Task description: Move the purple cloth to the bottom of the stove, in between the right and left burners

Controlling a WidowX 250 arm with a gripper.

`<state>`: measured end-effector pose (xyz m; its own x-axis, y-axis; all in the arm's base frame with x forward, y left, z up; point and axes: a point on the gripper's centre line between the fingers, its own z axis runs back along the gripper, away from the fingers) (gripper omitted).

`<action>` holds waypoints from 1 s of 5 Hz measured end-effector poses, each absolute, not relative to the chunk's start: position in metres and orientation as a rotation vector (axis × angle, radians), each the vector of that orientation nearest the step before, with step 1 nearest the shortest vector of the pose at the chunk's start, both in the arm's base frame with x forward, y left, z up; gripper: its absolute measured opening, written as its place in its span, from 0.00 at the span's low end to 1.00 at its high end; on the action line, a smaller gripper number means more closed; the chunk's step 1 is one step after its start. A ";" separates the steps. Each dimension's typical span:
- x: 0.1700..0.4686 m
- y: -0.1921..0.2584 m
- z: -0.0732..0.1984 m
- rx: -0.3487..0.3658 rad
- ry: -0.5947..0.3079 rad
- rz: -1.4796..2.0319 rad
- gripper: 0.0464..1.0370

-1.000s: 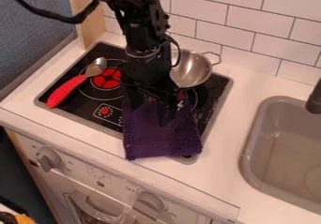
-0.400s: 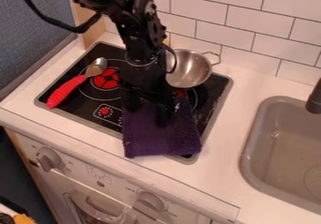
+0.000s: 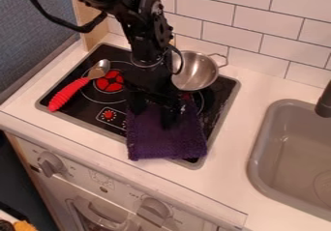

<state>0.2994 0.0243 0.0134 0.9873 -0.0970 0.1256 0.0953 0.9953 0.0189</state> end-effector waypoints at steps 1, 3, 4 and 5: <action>0.302 0.037 0.016 0.020 -0.138 -0.051 0.96; 0.308 0.094 0.022 0.044 -0.133 0.100 0.96; 0.314 0.114 0.023 0.051 -0.144 0.151 0.96; 0.325 0.128 0.024 0.052 -0.151 0.182 0.96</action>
<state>0.3250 0.1279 0.0244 0.9722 0.1759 0.1545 -0.1838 0.9822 0.0382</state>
